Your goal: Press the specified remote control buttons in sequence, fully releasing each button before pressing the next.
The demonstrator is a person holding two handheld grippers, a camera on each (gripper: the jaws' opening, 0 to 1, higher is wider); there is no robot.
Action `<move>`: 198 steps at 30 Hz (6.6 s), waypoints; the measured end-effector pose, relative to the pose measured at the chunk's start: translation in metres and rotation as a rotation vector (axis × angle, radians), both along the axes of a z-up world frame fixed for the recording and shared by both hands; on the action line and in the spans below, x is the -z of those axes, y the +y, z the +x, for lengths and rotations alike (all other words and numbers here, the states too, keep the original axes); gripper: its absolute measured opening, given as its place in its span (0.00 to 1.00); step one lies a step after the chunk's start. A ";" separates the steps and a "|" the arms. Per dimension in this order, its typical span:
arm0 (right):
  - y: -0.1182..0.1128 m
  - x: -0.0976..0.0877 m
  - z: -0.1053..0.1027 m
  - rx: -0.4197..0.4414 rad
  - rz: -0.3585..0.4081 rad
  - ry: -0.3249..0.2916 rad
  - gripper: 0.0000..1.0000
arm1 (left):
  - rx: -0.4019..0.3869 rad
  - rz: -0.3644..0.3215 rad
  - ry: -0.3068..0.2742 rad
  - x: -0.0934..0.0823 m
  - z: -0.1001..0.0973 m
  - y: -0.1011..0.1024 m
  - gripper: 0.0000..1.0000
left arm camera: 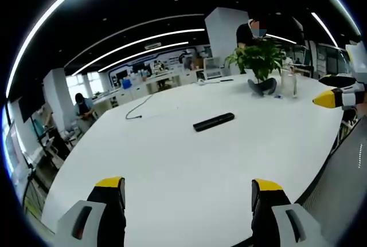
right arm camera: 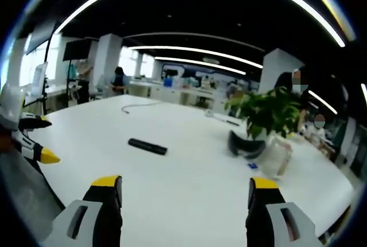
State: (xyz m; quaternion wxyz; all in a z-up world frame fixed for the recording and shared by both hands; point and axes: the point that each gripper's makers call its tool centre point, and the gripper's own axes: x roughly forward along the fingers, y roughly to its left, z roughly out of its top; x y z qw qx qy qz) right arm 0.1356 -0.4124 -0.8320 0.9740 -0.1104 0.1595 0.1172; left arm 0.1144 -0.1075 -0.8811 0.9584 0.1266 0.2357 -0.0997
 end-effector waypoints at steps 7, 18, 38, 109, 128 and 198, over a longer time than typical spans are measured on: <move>0.000 0.000 -0.001 0.003 0.014 0.001 0.89 | -0.011 0.007 -0.006 -0.001 0.000 0.003 0.94; 0.000 -0.003 -0.004 0.001 0.047 -0.002 0.87 | -0.009 0.015 -0.007 -0.001 -0.003 0.003 0.94; -0.003 -0.001 -0.002 0.008 0.028 0.004 0.85 | 0.059 -0.055 0.051 0.002 -0.004 -0.012 0.95; -0.002 0.046 -0.022 -0.045 0.037 0.336 0.00 | 0.585 -0.009 0.274 -0.054 0.204 -0.077 0.72; -0.016 0.049 -0.014 -0.018 0.027 0.364 0.00 | 0.976 0.315 0.530 -0.009 0.236 -0.109 0.57; -0.013 0.060 -0.018 -0.022 0.009 0.433 0.00 | 0.981 0.450 0.658 0.093 0.246 -0.114 0.22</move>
